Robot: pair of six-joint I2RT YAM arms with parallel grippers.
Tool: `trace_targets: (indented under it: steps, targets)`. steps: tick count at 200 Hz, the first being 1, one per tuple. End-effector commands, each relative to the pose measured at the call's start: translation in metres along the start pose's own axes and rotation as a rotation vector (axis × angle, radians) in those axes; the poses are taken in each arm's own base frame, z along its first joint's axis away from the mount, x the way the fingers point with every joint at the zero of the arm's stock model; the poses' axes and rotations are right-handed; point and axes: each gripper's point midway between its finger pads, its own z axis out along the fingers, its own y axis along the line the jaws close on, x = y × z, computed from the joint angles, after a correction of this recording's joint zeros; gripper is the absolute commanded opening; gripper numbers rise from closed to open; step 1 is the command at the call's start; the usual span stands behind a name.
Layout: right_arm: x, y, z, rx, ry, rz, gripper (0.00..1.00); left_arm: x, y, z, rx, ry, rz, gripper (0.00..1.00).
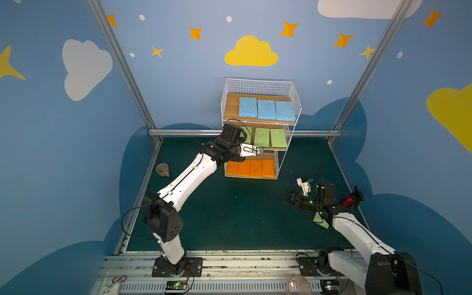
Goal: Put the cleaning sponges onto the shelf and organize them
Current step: 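Carry the held light-green sponge up to the middle shelf board, then insert the sponge onto the middle board beside the two green sponges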
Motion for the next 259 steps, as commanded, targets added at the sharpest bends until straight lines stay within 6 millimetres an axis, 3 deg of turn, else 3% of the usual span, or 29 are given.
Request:
trace_targets:
  steps: [1,122,218,259]
  targets:
    - [-0.002,0.007,0.0,-0.016,0.009,-0.028,0.59,-0.003,0.0,0.006,0.021,-0.019,0.015,0.03]
    - [-0.001,0.009,-0.002,-0.017,0.008,-0.036,0.6,0.001,0.005,0.028,0.065,-0.004,-0.008,0.03]
    - [-0.001,0.009,-0.002,-0.018,0.008,-0.034,0.59,-0.026,0.003,0.029,0.069,-0.051,-0.004,0.03]
    - [-0.001,0.009,-0.002,-0.022,0.007,-0.036,0.59,-0.02,0.007,0.025,0.061,-0.034,-0.009,0.03]
